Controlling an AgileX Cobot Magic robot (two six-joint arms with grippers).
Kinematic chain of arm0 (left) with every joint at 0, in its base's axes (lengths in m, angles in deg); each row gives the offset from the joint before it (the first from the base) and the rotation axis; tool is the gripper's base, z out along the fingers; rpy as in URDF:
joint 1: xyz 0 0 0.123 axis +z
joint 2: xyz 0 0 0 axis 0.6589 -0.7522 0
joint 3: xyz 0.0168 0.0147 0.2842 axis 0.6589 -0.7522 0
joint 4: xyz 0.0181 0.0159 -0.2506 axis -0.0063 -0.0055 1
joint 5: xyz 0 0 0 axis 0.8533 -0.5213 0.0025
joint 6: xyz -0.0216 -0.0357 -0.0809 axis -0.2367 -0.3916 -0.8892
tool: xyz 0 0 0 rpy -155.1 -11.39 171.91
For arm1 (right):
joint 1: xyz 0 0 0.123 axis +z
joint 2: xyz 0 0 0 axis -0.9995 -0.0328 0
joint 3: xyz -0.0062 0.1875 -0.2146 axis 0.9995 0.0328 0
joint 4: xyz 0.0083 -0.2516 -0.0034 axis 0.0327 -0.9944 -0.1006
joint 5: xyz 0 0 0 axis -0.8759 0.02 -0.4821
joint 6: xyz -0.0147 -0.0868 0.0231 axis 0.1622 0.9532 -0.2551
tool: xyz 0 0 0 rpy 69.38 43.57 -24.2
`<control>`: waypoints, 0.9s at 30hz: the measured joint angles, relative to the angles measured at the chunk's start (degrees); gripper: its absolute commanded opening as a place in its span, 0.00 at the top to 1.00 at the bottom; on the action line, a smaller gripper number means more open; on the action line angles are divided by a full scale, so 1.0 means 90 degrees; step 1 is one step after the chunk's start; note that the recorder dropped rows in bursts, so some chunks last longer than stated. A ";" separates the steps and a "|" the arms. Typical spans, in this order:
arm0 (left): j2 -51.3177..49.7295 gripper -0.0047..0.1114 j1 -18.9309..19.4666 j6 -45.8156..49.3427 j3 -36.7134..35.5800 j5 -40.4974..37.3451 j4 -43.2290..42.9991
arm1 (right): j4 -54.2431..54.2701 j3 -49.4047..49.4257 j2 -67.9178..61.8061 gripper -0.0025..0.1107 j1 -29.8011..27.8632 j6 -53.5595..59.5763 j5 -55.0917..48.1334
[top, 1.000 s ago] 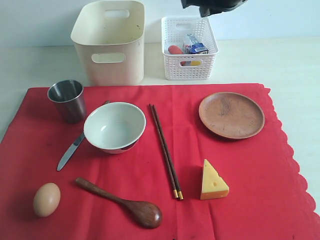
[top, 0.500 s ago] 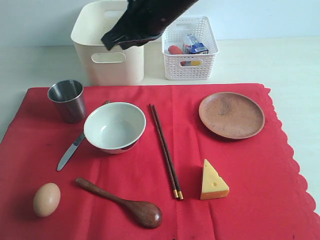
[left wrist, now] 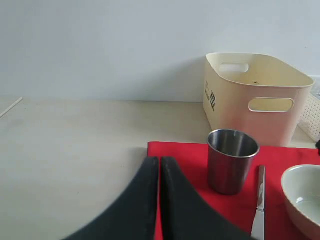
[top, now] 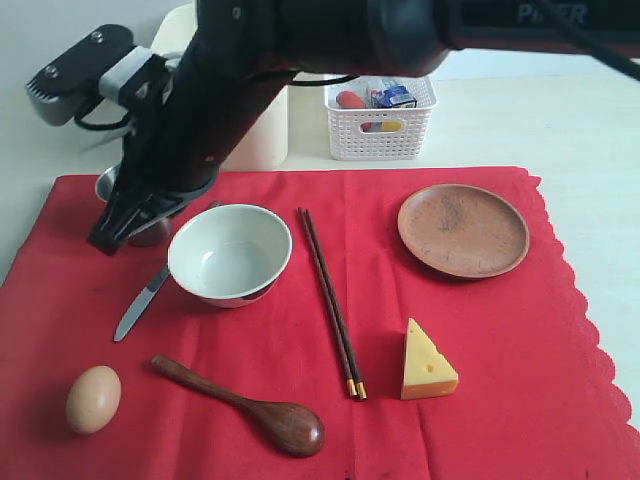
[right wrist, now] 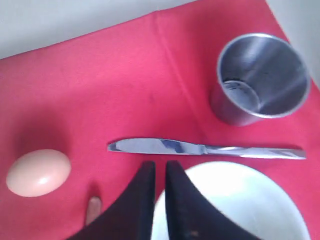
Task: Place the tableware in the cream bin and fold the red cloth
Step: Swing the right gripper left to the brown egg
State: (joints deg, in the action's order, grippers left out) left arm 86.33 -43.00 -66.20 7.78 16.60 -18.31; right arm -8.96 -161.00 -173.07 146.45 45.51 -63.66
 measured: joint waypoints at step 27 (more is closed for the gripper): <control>0.0000 0.93 0.0000 0.0000 0.0000 0.0000 0.0000 | 0.0254 0.0000 -0.0500 0.28 0.0944 -0.0044 -0.0128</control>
State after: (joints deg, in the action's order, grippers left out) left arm 86.33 -43.00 -66.20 7.78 16.60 -18.31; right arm -6.67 -161.00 -177.57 154.95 45.12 -64.82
